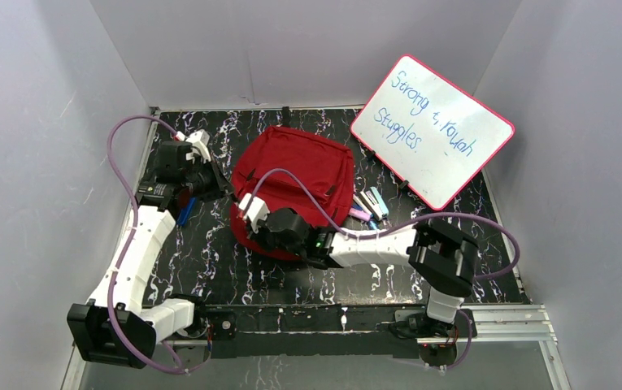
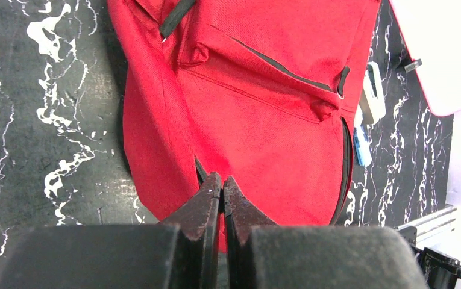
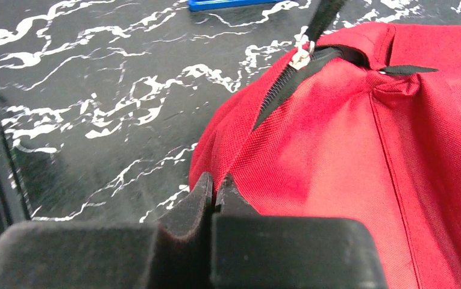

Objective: Pack the student bag
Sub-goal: Zip the student bag at the center of the board.

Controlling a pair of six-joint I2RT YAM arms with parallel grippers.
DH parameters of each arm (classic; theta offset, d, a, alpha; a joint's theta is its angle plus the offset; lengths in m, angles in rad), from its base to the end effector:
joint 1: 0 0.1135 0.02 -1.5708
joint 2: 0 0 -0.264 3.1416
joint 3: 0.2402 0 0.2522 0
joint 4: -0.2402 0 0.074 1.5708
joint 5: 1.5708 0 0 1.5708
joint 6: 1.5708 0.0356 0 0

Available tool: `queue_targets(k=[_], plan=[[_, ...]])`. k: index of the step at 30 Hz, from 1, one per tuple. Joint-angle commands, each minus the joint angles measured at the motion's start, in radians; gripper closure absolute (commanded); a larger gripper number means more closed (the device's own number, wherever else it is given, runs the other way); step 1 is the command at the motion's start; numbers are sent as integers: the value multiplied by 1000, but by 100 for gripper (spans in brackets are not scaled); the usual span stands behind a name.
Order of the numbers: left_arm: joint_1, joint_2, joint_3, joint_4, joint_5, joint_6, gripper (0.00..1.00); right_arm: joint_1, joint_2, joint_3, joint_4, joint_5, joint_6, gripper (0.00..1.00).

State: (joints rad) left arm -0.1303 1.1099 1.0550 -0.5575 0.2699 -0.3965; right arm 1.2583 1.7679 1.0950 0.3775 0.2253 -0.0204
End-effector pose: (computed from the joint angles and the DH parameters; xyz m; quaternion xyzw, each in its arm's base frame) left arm 0.2358 -0.0405 0.3342 -0.0552 0.8798 -0.2342 0.4100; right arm 0.1320 0.3826 0.2350 -0.4227 0.6806 0.2697 0.5342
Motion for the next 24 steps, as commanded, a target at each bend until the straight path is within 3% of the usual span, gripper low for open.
queue_targets(k=[1, 10, 17, 24], plan=[[-32, 19, 20, 35, 15, 10, 100, 23, -78, -81, 104, -186, -21, 100], [-55, 110, 22, 52, -79, 38, 100, 71, -101, -162, 135, -249, -22, 100], [-57, 155, 15, 36, -281, 33, 100, 97, -163, -241, 166, -243, -17, 100], [-57, 249, 57, 51, -337, 42, 100, 117, -193, -281, 164, -286, -38, 100]])
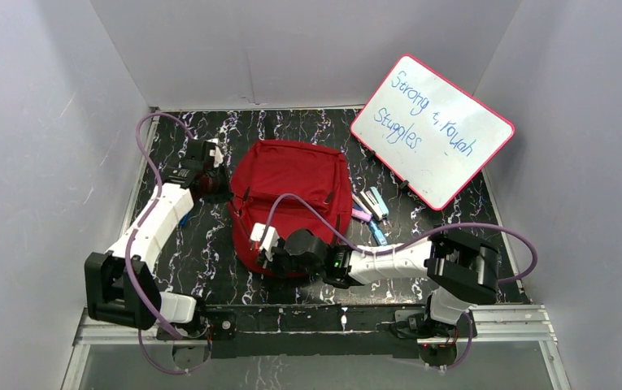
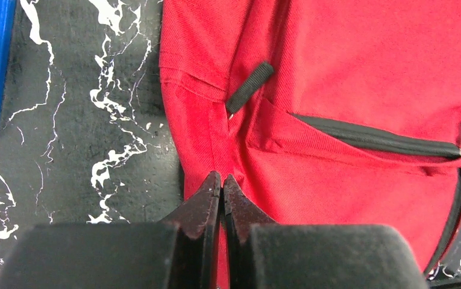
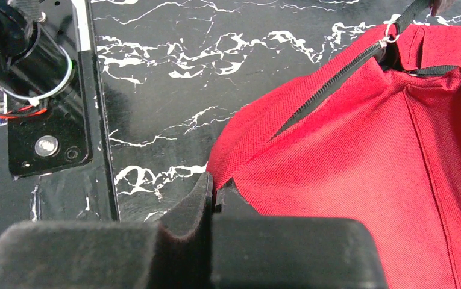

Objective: Pack the student bag
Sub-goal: Zip the student bag at the center of the board.

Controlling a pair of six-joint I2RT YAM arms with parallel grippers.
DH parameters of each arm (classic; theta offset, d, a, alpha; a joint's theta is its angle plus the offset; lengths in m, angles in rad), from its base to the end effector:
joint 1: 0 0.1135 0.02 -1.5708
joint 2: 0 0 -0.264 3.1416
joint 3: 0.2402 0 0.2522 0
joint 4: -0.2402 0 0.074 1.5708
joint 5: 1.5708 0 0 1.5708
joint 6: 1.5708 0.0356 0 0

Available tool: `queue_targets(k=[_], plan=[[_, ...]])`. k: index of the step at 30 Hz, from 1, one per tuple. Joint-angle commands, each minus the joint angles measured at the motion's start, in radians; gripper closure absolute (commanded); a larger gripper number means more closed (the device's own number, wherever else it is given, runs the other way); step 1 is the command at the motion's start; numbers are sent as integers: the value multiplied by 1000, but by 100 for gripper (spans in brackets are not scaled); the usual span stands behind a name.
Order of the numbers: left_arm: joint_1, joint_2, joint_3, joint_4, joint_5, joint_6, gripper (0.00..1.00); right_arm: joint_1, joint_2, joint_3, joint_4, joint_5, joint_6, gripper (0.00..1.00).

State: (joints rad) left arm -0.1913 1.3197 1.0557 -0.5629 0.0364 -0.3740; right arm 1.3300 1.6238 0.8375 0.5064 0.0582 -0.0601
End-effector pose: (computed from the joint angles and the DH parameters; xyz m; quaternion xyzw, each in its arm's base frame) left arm 0.2754 -0.0547 0.2826 -0.0784 0.9282 -0.1176 0.3442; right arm 0.0866 0.3441 0.2159 -0.4979 0.6245 0.3379 0.4979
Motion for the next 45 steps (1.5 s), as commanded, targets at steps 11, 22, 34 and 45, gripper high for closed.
queue_targets(k=[11, 22, 34, 45], plan=[[4, 214, 172, 93, -176, 81, 100, 74, -65, -55, 38, -189, -29, 100], [6, 326, 202, 105, -245, 90, 100, 93, -84, -77, -4, -266, -87, 100], [7, 348, 222, 181, -77, 96, 100, 140, -31, -52, -87, -285, -149, 100], [4, -37, -105, 175, 52, 36, 100, 143, -125, -100, 20, -103, -44, 45]])
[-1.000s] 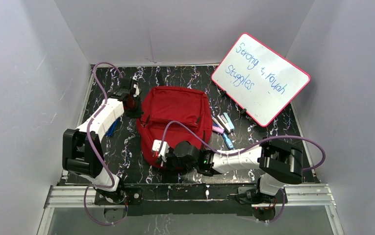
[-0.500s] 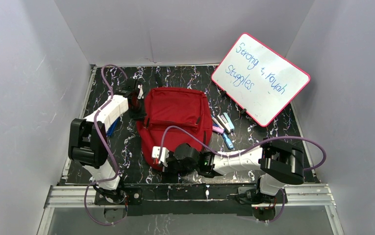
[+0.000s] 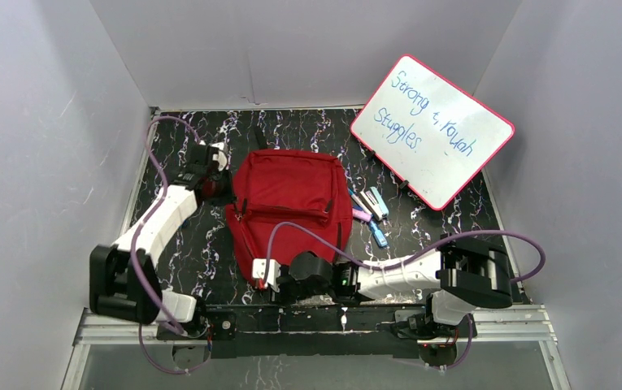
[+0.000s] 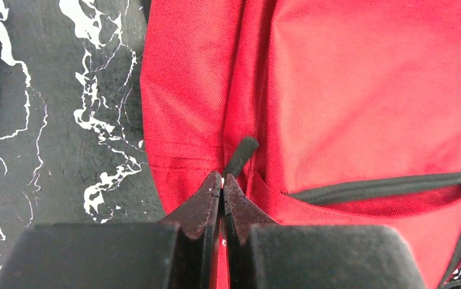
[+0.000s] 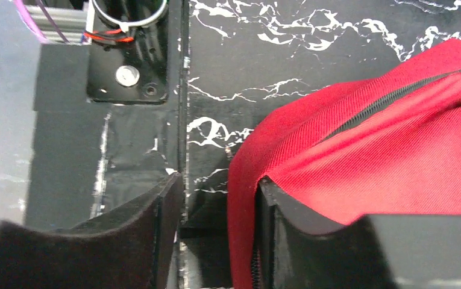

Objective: Pack the student bag
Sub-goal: Zip the student bag at the center of the board.

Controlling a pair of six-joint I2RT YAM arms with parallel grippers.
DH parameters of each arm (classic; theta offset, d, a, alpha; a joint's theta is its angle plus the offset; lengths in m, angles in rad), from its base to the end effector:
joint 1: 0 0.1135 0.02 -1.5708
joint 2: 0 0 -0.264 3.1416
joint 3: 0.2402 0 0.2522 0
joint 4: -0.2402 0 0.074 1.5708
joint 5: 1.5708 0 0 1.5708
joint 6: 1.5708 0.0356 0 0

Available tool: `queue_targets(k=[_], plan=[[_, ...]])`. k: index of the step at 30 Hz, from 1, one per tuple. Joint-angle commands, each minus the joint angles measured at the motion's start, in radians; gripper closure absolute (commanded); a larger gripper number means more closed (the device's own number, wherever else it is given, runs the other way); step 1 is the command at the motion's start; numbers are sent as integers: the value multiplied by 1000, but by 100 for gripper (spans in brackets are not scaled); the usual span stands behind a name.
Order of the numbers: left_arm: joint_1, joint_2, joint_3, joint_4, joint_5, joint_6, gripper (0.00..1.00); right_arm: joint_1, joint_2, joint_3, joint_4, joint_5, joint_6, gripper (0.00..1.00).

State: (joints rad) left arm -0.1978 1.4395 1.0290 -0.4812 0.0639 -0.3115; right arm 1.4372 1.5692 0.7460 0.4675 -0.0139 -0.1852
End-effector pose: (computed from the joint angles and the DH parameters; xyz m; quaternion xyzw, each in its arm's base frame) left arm 0.2964 -0.0617 0.2473 -0.0429 0.9415 -0.1130 0.3146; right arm 0.0438 0.3300 0.2005 -0.5981 0.5625 0.3391 0.4593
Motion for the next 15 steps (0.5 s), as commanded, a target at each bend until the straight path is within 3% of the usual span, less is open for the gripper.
queue_targets(k=[1, 8, 15], plan=[[11, -179, -104, 97, 34, -33, 100, 35, -78, -8, 67, -17, 94, 41], [11, -236, -164, 106, 64, -41, 100, 33, -117, 21, 89, 178, 247, 23], [11, -227, -160, 112, 87, -32, 100, 22, -58, 204, -94, 408, 478, 16]])
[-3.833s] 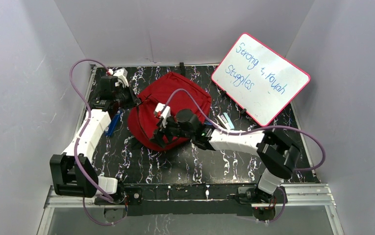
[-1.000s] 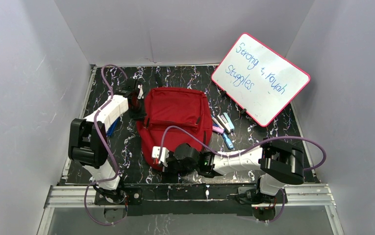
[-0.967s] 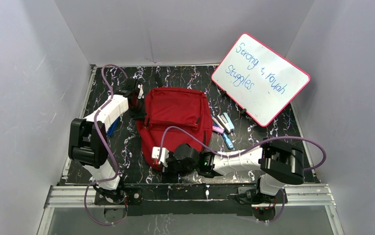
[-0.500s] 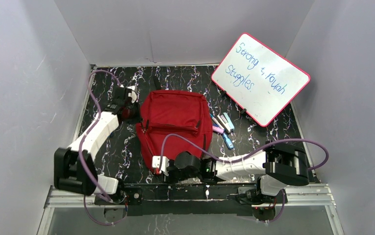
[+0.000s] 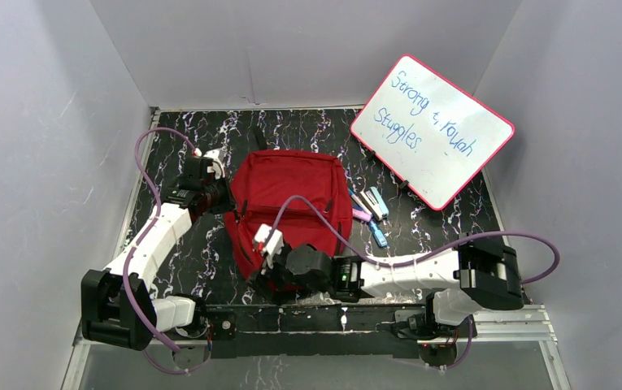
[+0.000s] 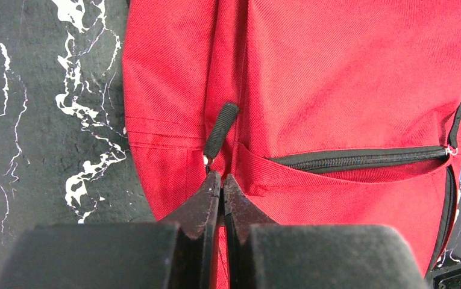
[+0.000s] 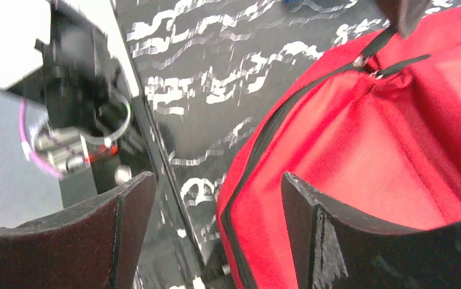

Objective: Pack the student bag
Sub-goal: Zip the student bag at the center of the board.

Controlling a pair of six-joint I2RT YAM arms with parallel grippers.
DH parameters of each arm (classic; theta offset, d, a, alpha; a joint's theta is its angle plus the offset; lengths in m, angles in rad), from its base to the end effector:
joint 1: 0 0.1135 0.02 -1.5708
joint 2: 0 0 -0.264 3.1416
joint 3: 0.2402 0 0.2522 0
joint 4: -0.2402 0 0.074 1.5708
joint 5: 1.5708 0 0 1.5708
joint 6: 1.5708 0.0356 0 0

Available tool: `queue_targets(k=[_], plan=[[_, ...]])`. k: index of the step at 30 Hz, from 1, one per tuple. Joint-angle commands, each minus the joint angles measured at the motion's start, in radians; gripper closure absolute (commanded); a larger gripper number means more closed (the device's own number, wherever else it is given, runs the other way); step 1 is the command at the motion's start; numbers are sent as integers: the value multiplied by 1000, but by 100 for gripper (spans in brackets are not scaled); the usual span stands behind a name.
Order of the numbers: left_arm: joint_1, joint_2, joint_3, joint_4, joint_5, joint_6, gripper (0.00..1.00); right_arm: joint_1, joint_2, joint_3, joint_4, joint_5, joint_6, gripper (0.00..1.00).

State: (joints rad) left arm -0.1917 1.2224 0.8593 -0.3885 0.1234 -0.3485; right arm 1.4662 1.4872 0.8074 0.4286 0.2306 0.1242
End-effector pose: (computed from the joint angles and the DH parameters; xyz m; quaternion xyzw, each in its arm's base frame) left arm 0.2544 -0.0538 0.2561 -0.0472 0.9146 -0.1606 0.3680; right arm 0.0427 0.3288 0.2422 -0.4328 0.6586 0.3711 0.4912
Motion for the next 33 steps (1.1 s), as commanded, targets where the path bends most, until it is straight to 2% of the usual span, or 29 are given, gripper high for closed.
queue_targets(k=[1, 6, 11, 13, 20, 22, 25, 33], plan=[[5, -9, 10, 18, 28, 5, 100, -13, 45, 194, -92, 182, 209, 16], [5, -9, 18, 16, 23, 6, 100, -62, 179, 353, -236, 220, 415, 18], [5, -8, 23, 10, 17, 12, 100, -112, 329, 470, -280, 195, 450, 26], [5, -6, 26, 10, 14, 14, 100, -123, 372, 495, -296, 193, 447, 33], [5, 29, 52, 9, -6, 16, 100, -126, 413, 480, -267, 130, 409, 74], [5, 53, 63, 7, -25, 14, 100, -126, 404, 455, -225, 95, 385, 86], [5, 101, 89, 8, -52, 13, 100, -124, 389, 409, -139, 28, 353, 98], [6, 235, 190, 17, -206, 6, 100, -99, 394, 367, -45, -71, 289, 100]])
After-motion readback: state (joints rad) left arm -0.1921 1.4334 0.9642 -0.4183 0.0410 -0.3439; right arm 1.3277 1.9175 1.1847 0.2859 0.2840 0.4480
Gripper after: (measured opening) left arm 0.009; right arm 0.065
